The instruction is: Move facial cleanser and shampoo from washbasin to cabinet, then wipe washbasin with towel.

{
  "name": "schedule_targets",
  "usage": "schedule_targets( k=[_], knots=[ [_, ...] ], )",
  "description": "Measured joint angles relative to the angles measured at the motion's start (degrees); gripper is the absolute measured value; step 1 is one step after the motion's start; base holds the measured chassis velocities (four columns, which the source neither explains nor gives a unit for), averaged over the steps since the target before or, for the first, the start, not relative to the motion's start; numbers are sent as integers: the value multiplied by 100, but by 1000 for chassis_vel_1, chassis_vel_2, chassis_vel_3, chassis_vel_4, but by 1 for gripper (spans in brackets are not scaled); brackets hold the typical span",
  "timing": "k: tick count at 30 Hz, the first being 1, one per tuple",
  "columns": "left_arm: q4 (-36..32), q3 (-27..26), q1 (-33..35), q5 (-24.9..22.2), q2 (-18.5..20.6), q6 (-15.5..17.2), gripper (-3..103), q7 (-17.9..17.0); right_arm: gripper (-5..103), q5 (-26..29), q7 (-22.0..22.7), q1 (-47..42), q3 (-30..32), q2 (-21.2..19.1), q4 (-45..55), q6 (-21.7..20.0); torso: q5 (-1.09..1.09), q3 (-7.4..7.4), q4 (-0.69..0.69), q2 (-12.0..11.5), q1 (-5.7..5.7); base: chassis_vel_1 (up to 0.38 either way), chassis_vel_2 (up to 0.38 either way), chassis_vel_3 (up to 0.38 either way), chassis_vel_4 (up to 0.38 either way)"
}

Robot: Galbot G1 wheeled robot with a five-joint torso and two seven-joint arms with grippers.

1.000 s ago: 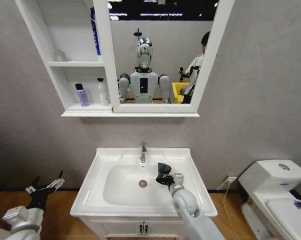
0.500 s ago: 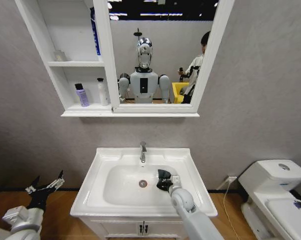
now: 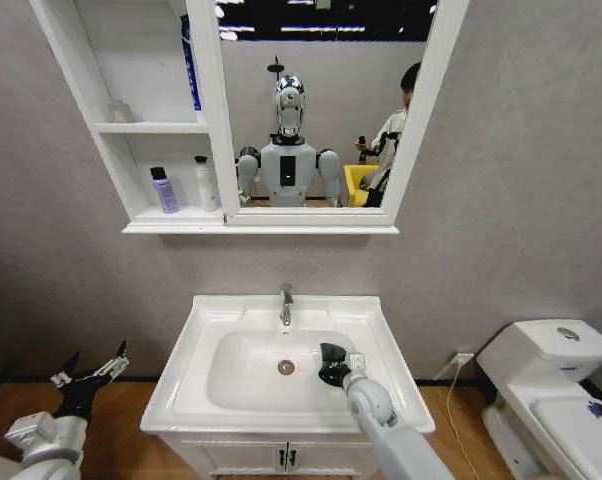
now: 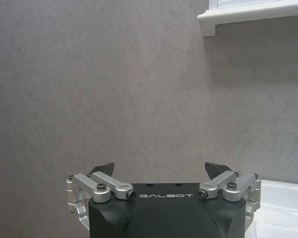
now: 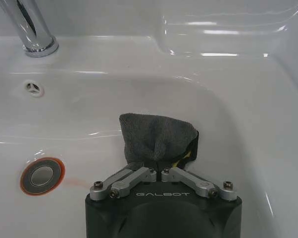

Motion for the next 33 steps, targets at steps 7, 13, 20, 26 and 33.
schedule_targets(
  k=[7, 13, 20, 26, 33],
  knots=[
    [0, 0, 0, 0, 0, 0, 100, 0, 0, -36, -129, 268, -244, 313, -620, 246, 0, 0, 0, 0, 0, 0, 0, 0, 0],
    [0, 0, 0, 0, 0, 0, 100, 0, 0, -182, -262, 523, -435, 498, -1105, 390, -1, 0, 0, 0, 0, 0, 0, 0, 0],
    [0, 0, 0, 0, 0, 0, 100, 0, 0, -360, -414, 736, -604, 703, -1526, 553, -1, 0, -1, 0, 0, 0, 0, 0, 0],
    [0, 0, 0, 0, 0, 0, 100, 0, 0, -485, -583, 869, -836, 948, -1810, 706, -1, 0, -1, 0, 0, 0, 0, 0, 0],
    [0, 0, 0, 0, 0, 0, 100, 0, 0, -602, -1028, 1000, -878, 1250, -2226, 911, -1, 0, -2, 0, 0, 0, 0, 0, 0]
  ],
)
